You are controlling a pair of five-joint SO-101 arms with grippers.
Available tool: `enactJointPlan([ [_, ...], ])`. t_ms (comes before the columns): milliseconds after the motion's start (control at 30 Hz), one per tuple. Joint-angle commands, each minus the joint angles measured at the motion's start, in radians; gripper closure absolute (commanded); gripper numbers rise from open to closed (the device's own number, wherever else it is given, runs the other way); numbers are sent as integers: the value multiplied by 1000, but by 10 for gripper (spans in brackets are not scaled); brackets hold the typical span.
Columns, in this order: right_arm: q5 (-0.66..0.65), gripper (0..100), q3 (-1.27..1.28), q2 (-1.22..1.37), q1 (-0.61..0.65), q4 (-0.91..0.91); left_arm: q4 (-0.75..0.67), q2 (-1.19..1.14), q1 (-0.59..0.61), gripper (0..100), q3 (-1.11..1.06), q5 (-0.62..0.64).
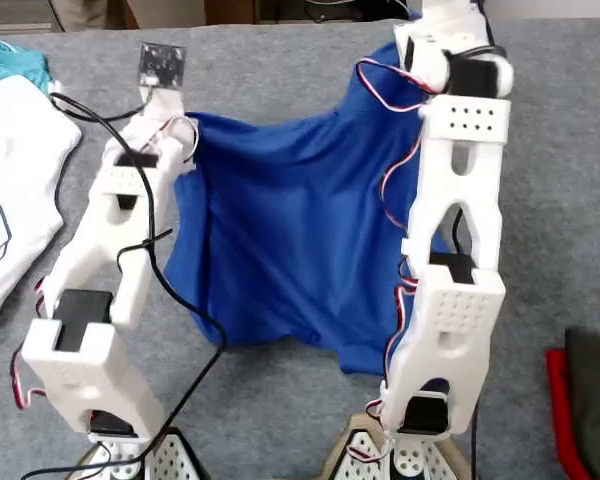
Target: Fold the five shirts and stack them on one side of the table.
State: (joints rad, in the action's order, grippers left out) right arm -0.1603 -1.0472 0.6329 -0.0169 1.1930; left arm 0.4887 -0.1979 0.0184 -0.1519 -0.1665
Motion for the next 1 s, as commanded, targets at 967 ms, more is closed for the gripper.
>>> enactJointPlan([
  [967, -163, 993, 1093, -932, -125, 385, 1030, 105, -60, 981, 183, -21],
])
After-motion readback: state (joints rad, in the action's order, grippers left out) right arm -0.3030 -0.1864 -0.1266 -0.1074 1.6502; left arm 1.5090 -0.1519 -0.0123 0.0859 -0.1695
